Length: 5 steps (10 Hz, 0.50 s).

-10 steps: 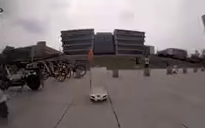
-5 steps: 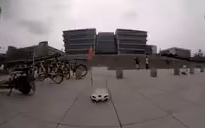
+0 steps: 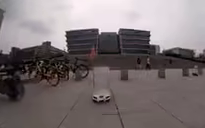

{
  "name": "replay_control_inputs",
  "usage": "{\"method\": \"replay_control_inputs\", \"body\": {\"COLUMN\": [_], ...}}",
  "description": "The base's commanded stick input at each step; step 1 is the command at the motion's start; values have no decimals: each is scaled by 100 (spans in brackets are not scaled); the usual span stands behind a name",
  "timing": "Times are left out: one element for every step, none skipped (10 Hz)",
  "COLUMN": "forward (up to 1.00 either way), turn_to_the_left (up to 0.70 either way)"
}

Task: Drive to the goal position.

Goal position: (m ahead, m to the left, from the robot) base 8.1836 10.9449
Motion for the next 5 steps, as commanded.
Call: {"method": "replay_control_inputs", "body": {"forward": [100,100,100,100,100], "turn_to_the_left": [0,0,0,0,0]}}
